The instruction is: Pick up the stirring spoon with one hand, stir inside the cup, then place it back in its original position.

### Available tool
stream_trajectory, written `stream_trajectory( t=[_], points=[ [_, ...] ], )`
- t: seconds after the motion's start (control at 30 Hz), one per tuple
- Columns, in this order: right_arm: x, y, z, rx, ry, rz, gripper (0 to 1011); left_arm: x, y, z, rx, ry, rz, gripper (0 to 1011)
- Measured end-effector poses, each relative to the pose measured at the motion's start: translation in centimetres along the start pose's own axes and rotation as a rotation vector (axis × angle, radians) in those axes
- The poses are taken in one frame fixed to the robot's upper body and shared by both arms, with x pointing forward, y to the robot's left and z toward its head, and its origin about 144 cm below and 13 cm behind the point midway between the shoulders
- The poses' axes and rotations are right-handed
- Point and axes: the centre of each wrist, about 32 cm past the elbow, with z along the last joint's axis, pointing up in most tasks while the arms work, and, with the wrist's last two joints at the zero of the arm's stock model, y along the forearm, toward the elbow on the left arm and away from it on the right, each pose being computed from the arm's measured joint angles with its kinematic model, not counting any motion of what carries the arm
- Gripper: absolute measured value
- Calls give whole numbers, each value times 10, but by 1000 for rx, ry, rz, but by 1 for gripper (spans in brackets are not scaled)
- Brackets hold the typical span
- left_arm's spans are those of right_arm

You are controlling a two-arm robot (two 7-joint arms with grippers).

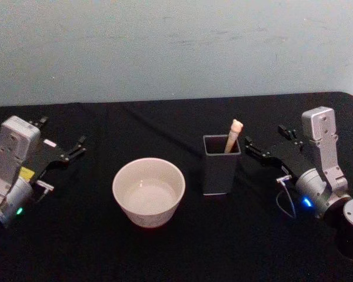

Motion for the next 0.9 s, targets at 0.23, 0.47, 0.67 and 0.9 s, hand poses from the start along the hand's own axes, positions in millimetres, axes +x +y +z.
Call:
stream_trajectory(
  t=[0.23,0.47,0.67,0.9],
  points=[
    [0,0,0,2,0,0,1002,0,0,0,0,0,0,1001],
    [0,0,1,3,1,0,1002,0,0,0,0,0,0,1001],
    [0,0,1,4,1,0,1002,0,0,0,0,0,0,1001],
    [0,0,1,4,1,0,1002,0,0,0,0,0,0,1001]
  ],
)
